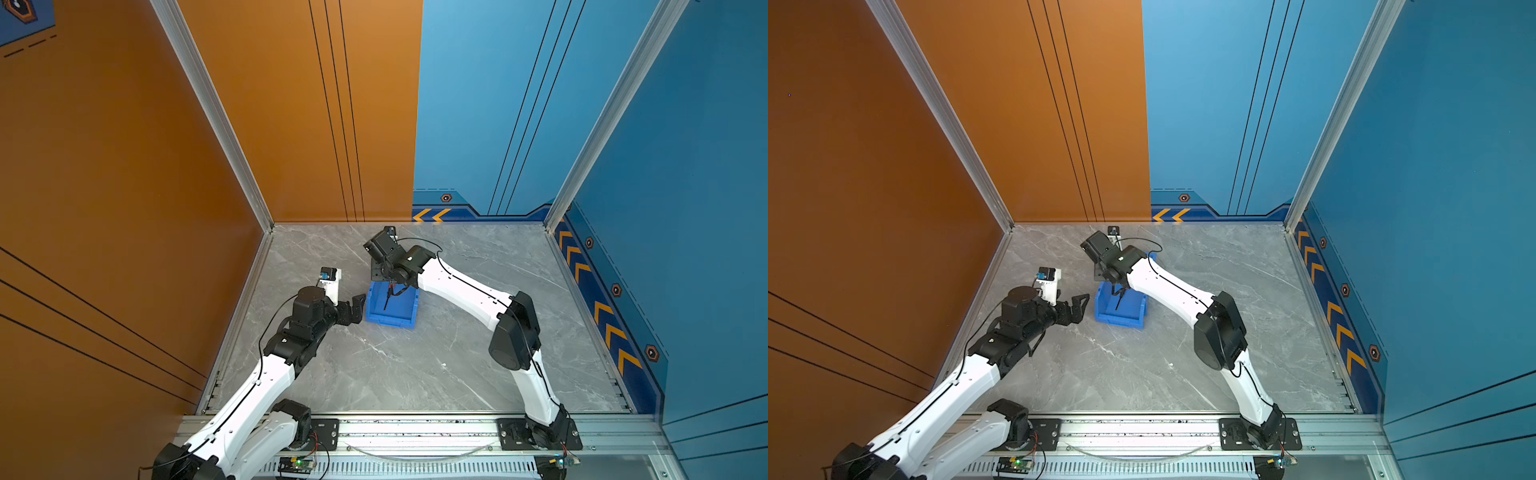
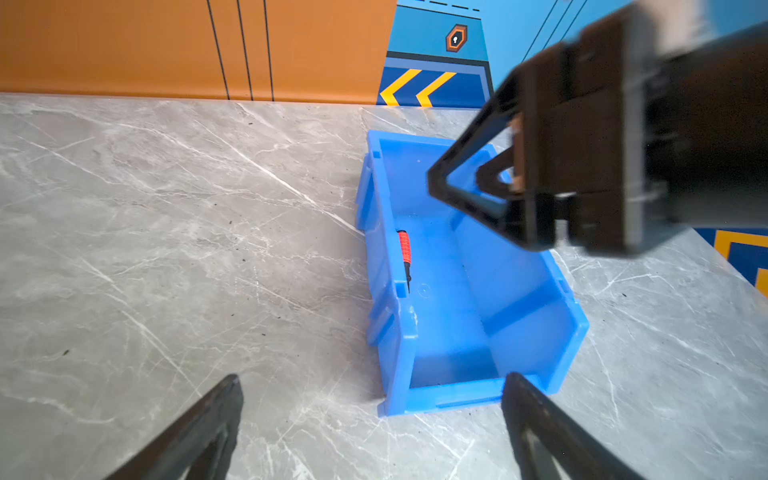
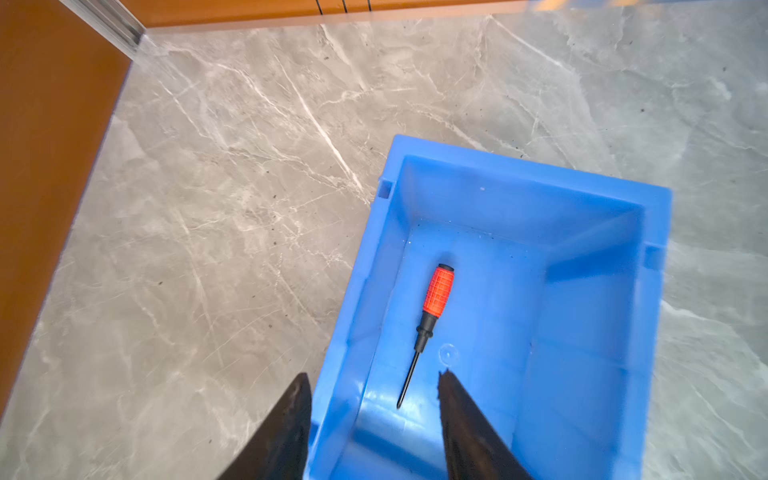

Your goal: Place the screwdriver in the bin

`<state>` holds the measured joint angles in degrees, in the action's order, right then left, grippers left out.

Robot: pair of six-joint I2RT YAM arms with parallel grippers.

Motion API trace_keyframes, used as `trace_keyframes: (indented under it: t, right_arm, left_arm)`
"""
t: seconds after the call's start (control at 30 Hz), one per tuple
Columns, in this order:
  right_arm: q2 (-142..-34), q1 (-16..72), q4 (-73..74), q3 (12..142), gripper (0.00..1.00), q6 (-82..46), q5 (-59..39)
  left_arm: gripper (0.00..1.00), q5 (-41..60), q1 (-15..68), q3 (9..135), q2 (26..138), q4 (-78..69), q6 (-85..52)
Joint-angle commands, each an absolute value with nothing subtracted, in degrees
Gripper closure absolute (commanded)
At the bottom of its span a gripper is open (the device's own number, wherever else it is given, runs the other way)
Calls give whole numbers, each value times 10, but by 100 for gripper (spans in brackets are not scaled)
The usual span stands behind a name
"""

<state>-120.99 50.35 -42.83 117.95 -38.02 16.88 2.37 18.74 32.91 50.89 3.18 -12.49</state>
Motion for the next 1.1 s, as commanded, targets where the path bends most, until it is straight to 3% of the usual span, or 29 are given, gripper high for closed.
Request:
trace_keyframes:
  t: [0.0,0.23,0.47,0.53,0.6,1.07]
  right_arm:
    - [-1150,509,-439,1134,44,-327,203]
    - [-946,528,-371,904,34,-261,264]
    - [-740,493,-344,698,21,-242,316]
    - [-687,476,-328,641,14,-237,326]
    - [-646,450,-324,598,0,-243,324]
    - [-450,297,-283,463,0,-210,302]
  left_arm:
    - [2,-46,182,340,497,84,-121]
    - [2,-38,159,355,468,156,-139]
    - [2,-73,158,348,468,200,-171]
    - [2,-95,158,340,463,199,-178]
    - [2,-113,158,335,460,197,-188]
    - [2,-256,156,323,419,216,-162]
